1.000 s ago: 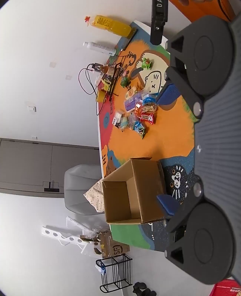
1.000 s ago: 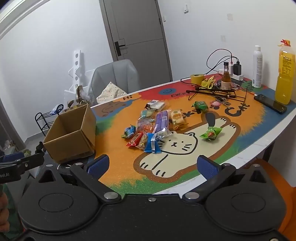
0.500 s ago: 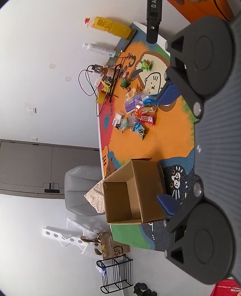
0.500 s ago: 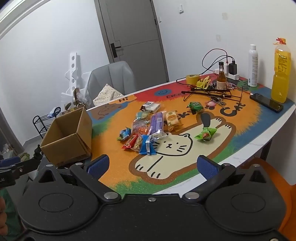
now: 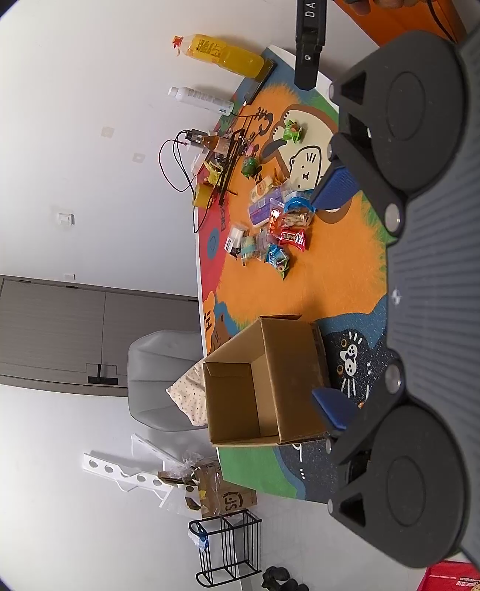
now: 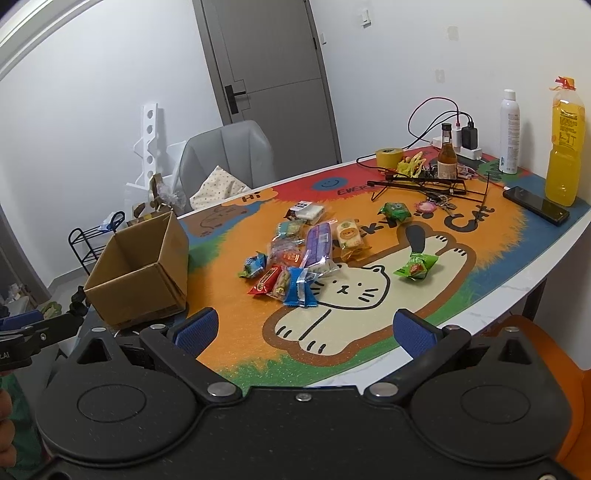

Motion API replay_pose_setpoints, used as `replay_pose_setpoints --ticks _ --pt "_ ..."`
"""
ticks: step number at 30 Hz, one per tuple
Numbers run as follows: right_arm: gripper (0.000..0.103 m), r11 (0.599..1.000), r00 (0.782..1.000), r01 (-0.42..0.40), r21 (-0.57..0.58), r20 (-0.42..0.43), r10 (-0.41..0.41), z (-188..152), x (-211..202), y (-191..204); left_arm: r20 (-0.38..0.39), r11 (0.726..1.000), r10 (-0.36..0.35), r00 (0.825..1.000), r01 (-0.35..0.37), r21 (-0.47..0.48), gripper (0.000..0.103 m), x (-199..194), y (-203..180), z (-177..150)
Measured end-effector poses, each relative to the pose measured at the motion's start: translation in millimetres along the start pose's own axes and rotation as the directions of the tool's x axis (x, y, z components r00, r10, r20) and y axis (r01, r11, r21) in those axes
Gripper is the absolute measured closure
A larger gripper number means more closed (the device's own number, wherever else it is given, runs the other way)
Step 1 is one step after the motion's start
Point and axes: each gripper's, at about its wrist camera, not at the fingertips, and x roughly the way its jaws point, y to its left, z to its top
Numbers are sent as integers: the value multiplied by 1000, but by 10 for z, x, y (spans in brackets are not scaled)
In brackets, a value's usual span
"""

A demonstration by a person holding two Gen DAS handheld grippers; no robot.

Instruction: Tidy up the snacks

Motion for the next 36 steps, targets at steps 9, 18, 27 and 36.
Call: replay_pose_setpoints --ticks 9,18,27,36 --pt "0 1000 1000 -3 1 -7 3 -14 13 22 3 1000 0 1000 0 -5 1 -17 23 7" --pt "0 1000 1000 -2 -2 -11 2 -29 8 29 -3 1000 -4 1000 4 -12 1 -34 63 5" --pt "0 1000 1000 -5 -13 -17 5 -25 18 52 -1 1000 -3 1000 3 -8 1 -51 42 0" --pt "0 1000 1000 -6 -17 -22 6 -24 29 48 -1 1000 -6 1000 6 -6 1 -32 10 -13"
